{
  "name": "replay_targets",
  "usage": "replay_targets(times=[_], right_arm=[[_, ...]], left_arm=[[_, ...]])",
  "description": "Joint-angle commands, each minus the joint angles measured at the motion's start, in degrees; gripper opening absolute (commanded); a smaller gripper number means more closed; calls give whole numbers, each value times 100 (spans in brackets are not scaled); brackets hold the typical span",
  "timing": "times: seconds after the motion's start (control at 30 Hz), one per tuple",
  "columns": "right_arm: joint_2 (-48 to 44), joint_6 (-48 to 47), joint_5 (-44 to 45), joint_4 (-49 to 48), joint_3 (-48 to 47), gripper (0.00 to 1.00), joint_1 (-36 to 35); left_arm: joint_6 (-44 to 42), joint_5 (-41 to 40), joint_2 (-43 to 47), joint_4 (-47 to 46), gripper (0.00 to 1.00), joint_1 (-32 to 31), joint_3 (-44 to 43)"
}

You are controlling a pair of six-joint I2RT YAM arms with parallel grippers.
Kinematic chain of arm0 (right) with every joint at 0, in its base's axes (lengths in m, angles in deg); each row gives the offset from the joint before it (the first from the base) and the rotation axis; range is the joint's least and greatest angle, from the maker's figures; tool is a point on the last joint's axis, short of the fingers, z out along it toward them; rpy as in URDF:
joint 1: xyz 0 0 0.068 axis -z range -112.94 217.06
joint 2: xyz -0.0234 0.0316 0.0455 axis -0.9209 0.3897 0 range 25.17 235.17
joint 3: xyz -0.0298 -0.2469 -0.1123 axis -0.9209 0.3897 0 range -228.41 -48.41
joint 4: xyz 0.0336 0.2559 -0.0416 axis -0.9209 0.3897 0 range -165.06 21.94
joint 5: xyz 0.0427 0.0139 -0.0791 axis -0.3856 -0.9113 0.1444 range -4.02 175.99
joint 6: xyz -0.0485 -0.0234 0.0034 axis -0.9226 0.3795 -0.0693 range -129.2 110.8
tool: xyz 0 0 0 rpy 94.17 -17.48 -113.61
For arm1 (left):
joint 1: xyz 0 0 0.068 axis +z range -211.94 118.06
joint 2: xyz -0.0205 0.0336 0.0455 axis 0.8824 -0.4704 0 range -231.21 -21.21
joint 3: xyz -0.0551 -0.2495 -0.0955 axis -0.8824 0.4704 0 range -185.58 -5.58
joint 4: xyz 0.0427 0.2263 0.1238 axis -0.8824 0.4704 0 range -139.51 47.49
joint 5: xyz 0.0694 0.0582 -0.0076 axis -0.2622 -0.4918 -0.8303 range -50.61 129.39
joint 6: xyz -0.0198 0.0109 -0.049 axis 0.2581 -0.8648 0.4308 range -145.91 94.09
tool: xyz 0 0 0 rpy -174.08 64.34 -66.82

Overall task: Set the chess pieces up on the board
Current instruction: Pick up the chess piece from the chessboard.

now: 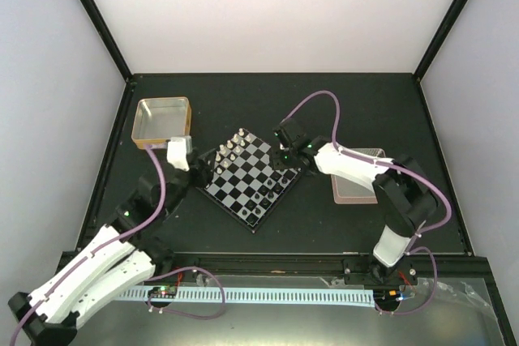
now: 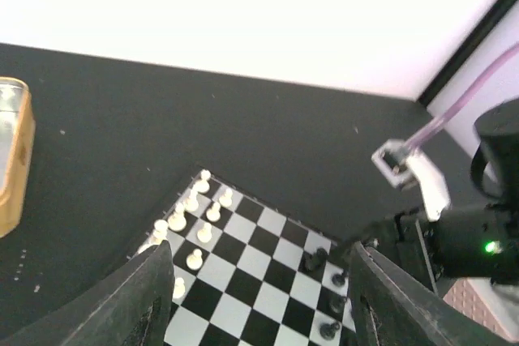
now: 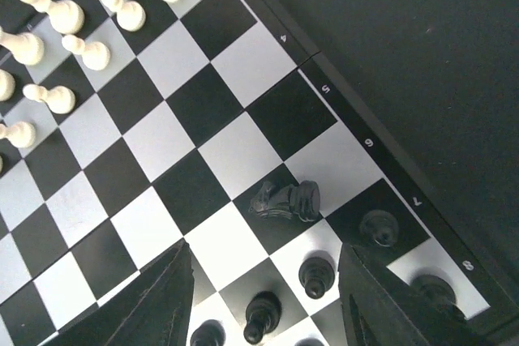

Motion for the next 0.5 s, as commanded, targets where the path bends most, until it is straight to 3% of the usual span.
replay_targets(times=[0.0, 0.47], right_arm=[[329, -132, -233, 153, -362, 50, 13], [1208, 123, 184, 895, -1215, 46, 12]], left_arm=[[-228, -604, 613, -160, 62, 34, 252], [-214, -622, 421, -87, 64, 44, 195]])
